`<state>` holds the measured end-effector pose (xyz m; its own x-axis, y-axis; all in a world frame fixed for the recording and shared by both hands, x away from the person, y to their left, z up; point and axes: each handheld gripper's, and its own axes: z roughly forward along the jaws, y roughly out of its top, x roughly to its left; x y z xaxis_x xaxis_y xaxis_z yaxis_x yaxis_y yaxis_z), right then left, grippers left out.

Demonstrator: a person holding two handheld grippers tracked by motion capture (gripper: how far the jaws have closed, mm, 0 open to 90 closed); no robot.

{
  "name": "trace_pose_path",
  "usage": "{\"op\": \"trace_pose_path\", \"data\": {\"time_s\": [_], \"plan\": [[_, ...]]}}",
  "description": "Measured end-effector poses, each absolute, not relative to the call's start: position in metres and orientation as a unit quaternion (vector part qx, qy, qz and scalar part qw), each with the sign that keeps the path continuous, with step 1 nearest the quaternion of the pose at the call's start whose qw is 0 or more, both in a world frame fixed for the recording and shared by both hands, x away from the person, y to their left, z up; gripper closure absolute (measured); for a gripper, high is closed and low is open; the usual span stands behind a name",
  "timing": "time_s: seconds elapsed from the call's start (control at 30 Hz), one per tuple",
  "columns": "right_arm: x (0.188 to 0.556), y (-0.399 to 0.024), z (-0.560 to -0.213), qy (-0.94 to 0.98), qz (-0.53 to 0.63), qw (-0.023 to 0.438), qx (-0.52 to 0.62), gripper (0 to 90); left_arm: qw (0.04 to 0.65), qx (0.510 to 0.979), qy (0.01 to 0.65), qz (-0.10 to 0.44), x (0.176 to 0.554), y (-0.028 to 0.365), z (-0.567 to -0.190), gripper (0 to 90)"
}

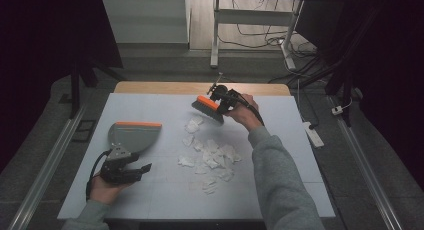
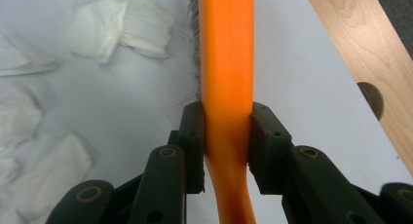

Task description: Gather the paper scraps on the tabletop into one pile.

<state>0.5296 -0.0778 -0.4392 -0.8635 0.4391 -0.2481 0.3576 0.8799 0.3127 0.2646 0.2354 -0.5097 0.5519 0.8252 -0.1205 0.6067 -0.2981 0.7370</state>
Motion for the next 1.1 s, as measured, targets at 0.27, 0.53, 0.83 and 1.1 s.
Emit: {"op": "trace_pose_path", "data": {"time_s": [0.27,0.53,0.83,1.1], "plan": [[0.527,-0.064,-0.447,0.971,0.108,0.14,0.161,70.3,0.384,0.793,0.452,0.143,0.265,0.236,-0.51,36.4],[0.495,-0.058,-0.446,0.984,0.089,0.123,0.089,70.4,0.384,0.793,0.452,0.142,0.264,0.236,-0.51,36.4],[0.453,-0.076,-0.441,0.988,0.097,0.112,0.053,70.3,0.381,0.794,0.452,0.143,0.264,0.234,-0.51,36.5],[0.448,-0.105,-0.414,0.971,0.159,0.139,0.116,70.3,0.379,0.794,0.454,0.144,0.265,0.234,-0.511,36.4]]}}
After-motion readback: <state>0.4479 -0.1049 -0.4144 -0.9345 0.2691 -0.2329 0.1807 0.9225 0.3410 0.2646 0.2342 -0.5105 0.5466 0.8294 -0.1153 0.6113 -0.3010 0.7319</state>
